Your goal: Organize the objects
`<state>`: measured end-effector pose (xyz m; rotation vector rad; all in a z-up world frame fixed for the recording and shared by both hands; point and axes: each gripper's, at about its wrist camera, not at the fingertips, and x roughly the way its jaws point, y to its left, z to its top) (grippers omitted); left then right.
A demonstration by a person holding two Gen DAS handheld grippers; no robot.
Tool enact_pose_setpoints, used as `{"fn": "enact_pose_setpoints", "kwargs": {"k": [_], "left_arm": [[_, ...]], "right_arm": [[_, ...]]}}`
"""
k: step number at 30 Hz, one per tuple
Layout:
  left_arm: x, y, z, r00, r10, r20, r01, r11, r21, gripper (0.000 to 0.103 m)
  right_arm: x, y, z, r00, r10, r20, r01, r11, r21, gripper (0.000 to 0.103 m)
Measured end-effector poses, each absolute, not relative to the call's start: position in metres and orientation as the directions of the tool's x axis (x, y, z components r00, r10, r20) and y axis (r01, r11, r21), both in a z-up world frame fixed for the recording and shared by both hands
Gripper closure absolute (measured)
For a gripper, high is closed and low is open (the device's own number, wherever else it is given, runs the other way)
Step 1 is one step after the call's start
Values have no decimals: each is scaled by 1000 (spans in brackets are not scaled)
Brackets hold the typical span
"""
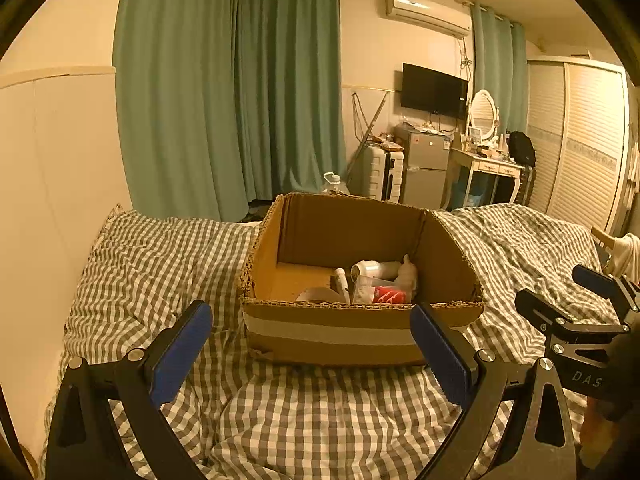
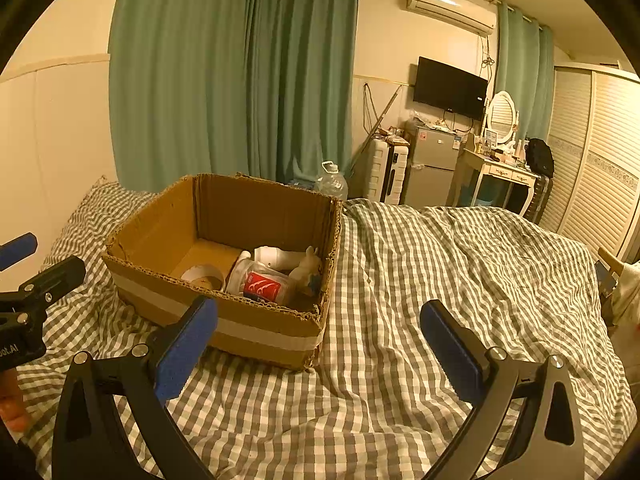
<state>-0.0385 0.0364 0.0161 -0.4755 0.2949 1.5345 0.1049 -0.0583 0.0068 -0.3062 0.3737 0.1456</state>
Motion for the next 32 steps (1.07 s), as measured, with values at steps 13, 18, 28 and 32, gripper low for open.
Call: {"fn": "enact_pose_setpoints", "kwargs": {"k": [13, 18, 28, 32], "left_arm": [[-36, 34, 19, 36, 888, -458, -995, -12, -100, 0], [-33, 35, 19, 35, 887, -460, -996, -6, -86, 0], [-35, 35, 16, 33, 890, -455, -996, -11, -94, 0], [-32, 33, 16, 20, 899, -438, -997, -12, -70, 0]], "right_arm": [[106, -59, 6, 917, 84, -389, -199, 944, -265, 2], [107, -59, 5, 917, 85, -390, -199, 944, -263, 2], [109, -58, 1, 912, 84, -401, -205, 941, -269, 2], [109, -58, 1, 913, 85, -400, -204, 942, -266, 2]]}}
